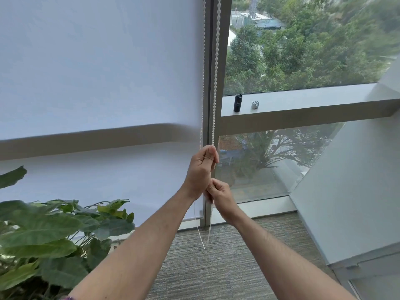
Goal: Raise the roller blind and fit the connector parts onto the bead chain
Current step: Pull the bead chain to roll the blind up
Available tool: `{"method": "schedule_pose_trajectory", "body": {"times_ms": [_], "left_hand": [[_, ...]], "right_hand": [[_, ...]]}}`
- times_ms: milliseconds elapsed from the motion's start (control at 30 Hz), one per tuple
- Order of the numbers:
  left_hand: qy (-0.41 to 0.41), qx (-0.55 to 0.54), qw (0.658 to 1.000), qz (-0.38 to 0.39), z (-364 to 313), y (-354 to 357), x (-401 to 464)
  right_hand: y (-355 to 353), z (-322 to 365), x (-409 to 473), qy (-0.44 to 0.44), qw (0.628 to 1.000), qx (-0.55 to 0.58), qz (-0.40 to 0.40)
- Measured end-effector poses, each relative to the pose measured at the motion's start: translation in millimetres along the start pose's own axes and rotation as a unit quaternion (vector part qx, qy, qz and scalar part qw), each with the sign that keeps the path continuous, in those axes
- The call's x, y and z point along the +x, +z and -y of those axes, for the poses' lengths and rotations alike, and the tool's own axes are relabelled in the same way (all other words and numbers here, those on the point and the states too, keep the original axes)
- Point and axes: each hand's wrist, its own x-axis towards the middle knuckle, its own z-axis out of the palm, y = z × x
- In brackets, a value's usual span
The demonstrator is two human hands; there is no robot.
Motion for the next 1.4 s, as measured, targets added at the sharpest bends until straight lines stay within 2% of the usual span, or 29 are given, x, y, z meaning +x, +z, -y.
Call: {"method": "schedule_pose_trajectory", "body": {"times_ms": [100,167,300,400,500,700,1033,1233,1333,1400], "left_hand": [[0.005,0.004,1.000,0.000,0,-3,0],[0.004,0.000,1.000,-0.004,0,-6,0],[-0.031,-0.002,0.999,0.008,13,-8,-7],[-0.060,0.018,0.998,0.012,34,-8,-20],[-0.099,0.033,0.994,0.025,50,-11,-32],[-0.142,0.031,0.988,0.041,67,-10,-41],[-0.192,0.057,0.968,0.151,74,-28,-42],[-0.116,-0.057,0.991,0.037,49,-32,-15],[-0.075,-0.107,0.991,0.016,27,-29,0],[-0.037,-0.107,0.993,0.031,13,-25,6]], "right_hand": [[-10,-6,-3,0.028,0.999,-0.019,0.016],[-19,0,2,0.033,0.999,0.002,-0.009],[-20,56,20,-0.050,0.995,0.074,-0.046],[-15,102,30,-0.122,0.985,0.118,-0.007],[1,122,31,-0.155,0.980,0.110,0.051],[16,100,32,-0.151,0.984,0.091,-0.019],[12,67,25,-0.113,0.988,0.092,-0.043],[12,55,24,-0.109,0.989,0.080,-0.057],[9,41,17,-0.089,0.992,0.065,-0.056],[8,31,12,-0.067,0.995,0.053,-0.059]]}}
